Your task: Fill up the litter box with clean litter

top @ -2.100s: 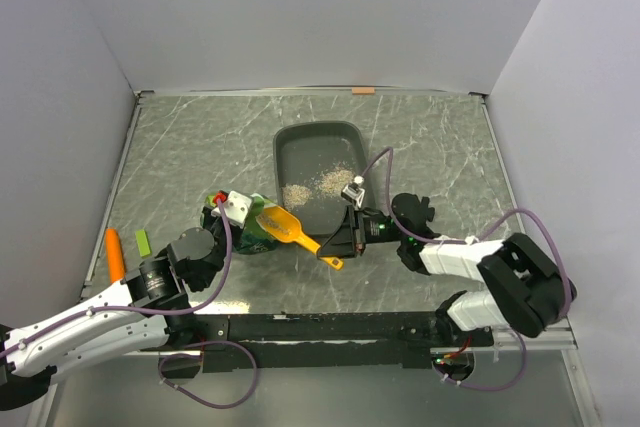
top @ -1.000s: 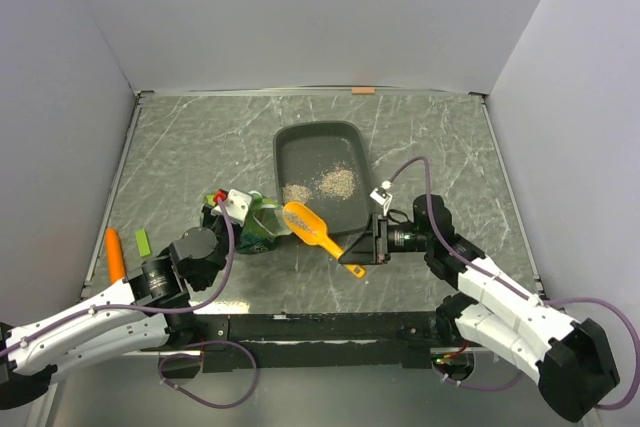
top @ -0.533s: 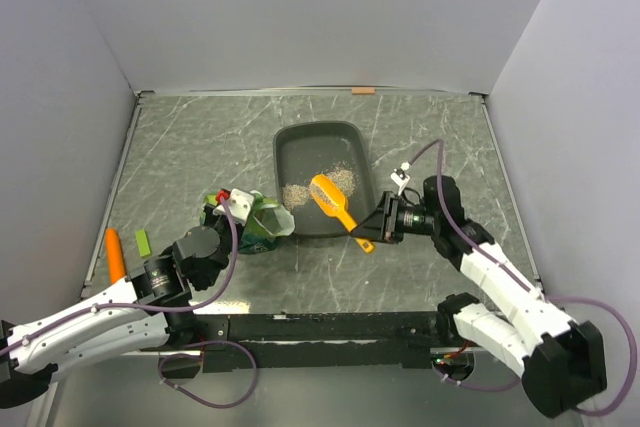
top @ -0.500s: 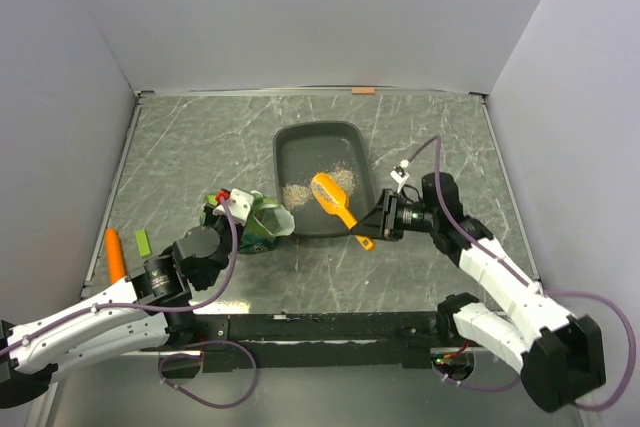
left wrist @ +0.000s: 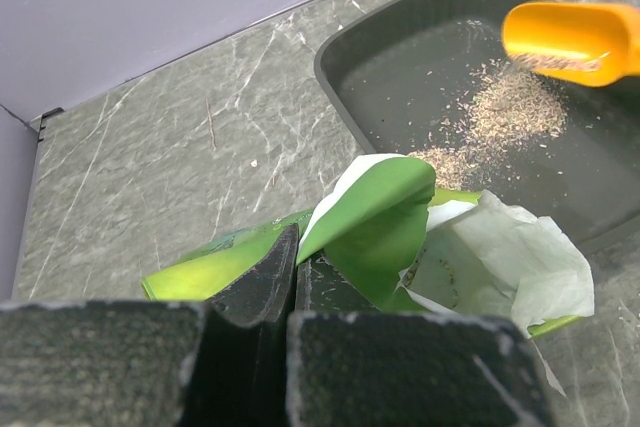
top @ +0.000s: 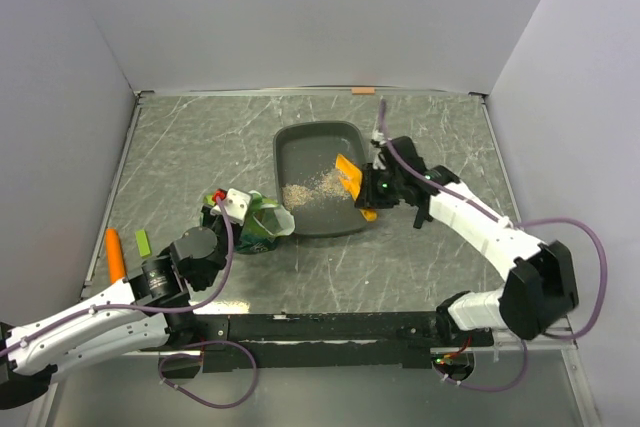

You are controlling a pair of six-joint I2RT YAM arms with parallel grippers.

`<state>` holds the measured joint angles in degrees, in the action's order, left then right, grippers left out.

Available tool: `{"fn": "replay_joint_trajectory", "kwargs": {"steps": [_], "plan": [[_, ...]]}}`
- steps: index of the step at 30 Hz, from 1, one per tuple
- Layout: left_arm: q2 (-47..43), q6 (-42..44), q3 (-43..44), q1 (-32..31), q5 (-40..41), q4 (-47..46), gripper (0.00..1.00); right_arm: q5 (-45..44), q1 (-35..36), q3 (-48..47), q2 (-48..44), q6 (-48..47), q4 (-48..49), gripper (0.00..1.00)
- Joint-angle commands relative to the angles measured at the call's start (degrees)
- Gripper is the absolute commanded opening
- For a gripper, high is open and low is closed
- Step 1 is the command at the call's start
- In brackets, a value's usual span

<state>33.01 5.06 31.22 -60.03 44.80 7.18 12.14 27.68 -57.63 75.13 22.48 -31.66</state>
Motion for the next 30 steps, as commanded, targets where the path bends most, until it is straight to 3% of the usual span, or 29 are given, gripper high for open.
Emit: {"fn": "replay_joint_trajectory", "kwargs": {"steps": [1,8,12,18,26,30], "plan": [[-0.8,-0.8,2.3,0.0,1.3,1.4,0.01,-13.6,6.6,-8.3,4.8,-6.0,-4.7,0.00],[-0.8,-1.1,2.5,0.1,1.1,2.0,0.01,-27.2,14.0,-16.4,10.6,-10.5,-10.4,0.00],[-1.2,-1.1,2.5,0.1,1.0,2.0,0.01,-38.3,18.4,-18.8,14.2,-12.1,-13.7,0.00],[-2.1,-1.0,2.5,0.1,1.3,2.0,0.01,-48.0,23.1,-20.7,17.5,-12.8,-16.6,0.00],[-1.9,-1.3,2.7,0.1,1.3,2.2,0.01,-54.3,26.1,-23.0,19.5,-15.4,-19.6,0.00],[-2.1,-1.2,2.5,0.1,1.4,2.1,0.01,-43.5,25.2,-22.6,15.9,-14.7,-18.1,0.00]]}}
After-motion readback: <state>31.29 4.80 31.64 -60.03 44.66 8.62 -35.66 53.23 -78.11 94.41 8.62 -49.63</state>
